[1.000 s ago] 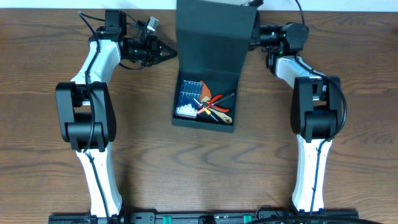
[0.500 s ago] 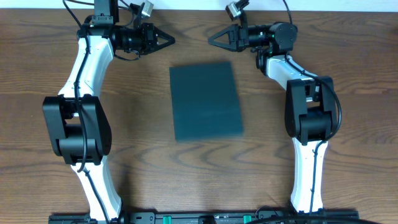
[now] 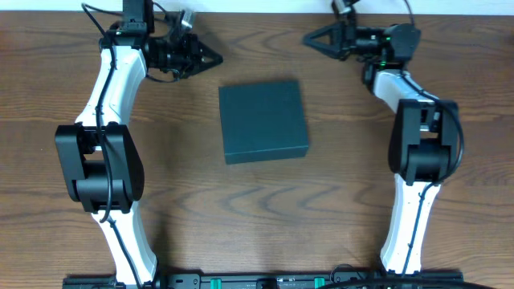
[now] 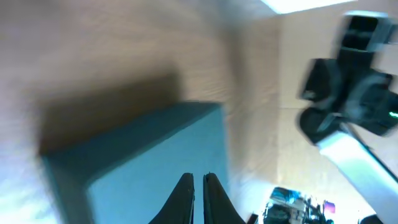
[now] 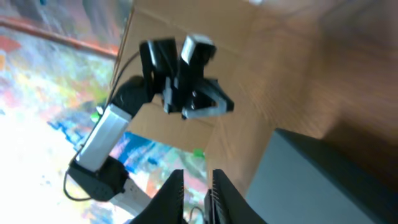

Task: Pack container
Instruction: 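Press down on the closed lid with the left gripper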

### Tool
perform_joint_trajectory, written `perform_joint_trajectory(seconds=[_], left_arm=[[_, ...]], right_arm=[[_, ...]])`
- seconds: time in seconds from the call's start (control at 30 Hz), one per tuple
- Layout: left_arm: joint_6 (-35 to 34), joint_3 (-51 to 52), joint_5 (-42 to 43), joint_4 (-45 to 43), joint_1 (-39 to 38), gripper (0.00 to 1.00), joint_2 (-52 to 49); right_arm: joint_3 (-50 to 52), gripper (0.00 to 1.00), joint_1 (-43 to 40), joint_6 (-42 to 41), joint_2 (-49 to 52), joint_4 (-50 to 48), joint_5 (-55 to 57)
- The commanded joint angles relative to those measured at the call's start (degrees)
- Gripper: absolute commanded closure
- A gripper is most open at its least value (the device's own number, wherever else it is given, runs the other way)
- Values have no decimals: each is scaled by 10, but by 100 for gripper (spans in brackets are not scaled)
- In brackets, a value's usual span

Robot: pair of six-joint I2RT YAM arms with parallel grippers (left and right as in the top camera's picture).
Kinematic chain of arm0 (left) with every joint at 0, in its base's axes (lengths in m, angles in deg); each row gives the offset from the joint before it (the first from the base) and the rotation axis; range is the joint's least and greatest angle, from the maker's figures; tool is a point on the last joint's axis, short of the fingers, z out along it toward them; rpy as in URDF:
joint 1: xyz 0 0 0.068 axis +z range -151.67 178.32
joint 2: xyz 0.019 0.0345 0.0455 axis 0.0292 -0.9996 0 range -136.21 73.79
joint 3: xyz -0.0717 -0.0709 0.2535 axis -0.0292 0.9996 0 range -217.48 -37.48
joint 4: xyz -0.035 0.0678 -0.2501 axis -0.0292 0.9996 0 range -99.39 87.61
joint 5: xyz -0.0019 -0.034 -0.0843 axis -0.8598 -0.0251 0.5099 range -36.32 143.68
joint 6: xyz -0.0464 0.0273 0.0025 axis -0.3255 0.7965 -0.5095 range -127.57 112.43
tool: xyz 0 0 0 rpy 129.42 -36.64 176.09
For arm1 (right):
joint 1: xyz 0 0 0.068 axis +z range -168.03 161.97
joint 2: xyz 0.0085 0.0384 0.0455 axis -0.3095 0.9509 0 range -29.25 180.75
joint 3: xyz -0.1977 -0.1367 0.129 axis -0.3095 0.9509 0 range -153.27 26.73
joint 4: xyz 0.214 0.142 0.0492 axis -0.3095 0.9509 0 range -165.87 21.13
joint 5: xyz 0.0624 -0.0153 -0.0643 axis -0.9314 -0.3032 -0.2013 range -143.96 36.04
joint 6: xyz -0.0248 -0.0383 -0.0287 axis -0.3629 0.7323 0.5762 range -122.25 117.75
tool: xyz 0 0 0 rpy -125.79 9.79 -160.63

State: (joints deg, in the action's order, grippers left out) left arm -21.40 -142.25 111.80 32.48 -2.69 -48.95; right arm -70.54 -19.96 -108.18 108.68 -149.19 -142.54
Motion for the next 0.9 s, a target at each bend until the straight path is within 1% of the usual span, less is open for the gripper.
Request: perform_joint_trajectory(seconds=[0.0,0.13,0.27,0.37,0.53,0.63,0.73,0.87], left_arm=[[-15,-11,-116,43,-19,94,23],[-13,-11,-217,104,-55,94,44],[-12,-11,-285,139,-109,94,67],[-8,-11,-316,156,-144,95,76],[17,-11,-353,186,-207,94,78],[20,-11,-411,194,-241,94,78],[20,-11,-458,194,-264,94,77],[19,-11,-488,193,-277,94,76]], right_arm=[[-1,80,-19,1,-20,-2,0],[-1,79,-36,3,-20,-2,0],[-1,77,-45,10,-20,-2,0],[-1,76,-47,19,-20,-2,-3],[-1,82,-47,34,-20,-2,-6],[-1,82,-47,40,-20,-2,-7],[-1,82,-47,40,-20,-2,-7],[-1,82,-47,40,-20,-2,-7]])
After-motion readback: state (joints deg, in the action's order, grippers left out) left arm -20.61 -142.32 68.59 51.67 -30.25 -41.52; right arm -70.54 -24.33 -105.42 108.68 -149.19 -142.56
